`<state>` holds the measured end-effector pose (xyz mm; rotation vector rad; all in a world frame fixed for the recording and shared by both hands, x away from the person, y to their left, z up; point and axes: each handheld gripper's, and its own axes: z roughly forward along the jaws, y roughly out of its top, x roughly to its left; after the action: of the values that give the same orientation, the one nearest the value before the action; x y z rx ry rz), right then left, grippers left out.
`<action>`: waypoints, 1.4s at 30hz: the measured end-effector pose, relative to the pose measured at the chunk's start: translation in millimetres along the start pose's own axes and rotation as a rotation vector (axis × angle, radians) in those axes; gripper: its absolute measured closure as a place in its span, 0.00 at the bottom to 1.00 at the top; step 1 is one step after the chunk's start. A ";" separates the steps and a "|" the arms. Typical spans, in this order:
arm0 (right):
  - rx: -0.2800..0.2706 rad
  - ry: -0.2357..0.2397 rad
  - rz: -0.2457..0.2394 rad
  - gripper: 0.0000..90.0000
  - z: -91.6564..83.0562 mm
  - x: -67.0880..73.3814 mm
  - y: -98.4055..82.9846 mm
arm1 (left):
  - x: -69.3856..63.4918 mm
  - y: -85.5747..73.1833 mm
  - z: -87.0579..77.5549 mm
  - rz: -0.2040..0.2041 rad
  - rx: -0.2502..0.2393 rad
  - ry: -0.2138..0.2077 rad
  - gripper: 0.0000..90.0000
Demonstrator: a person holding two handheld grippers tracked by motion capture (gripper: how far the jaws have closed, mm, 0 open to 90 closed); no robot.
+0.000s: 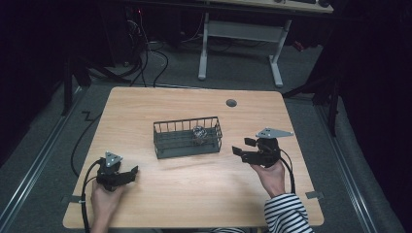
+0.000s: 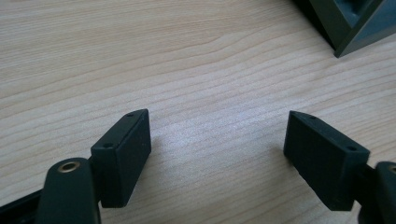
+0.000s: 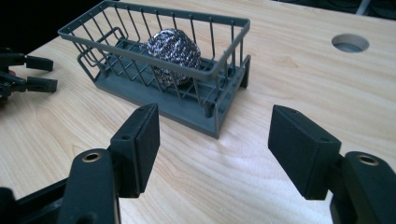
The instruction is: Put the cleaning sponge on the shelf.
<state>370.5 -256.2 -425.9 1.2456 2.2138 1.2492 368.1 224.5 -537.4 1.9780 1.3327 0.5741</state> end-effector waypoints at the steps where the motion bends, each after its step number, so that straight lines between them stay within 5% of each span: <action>1: -0.001 0.000 0.013 0.38 -1.0 -1.1 -4.2 | 0.0 0.0 0.0 0.000 0.000 0.000 0.26; 24: 0.040 -0.080 0.074 0.38 14.5 -20.1 -61.6 | 0.0 0.0 0.0 0.000 0.000 0.000 0.26; 42: 0.090 -0.143 0.084 0.39 31.5 -27.4 -86.1 | 0.0 0.0 0.0 0.000 0.000 -0.001 0.26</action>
<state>359.5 -282.1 -517.4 1.4288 2.1565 1.0637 368.1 224.5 -537.5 1.9786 1.3318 0.5730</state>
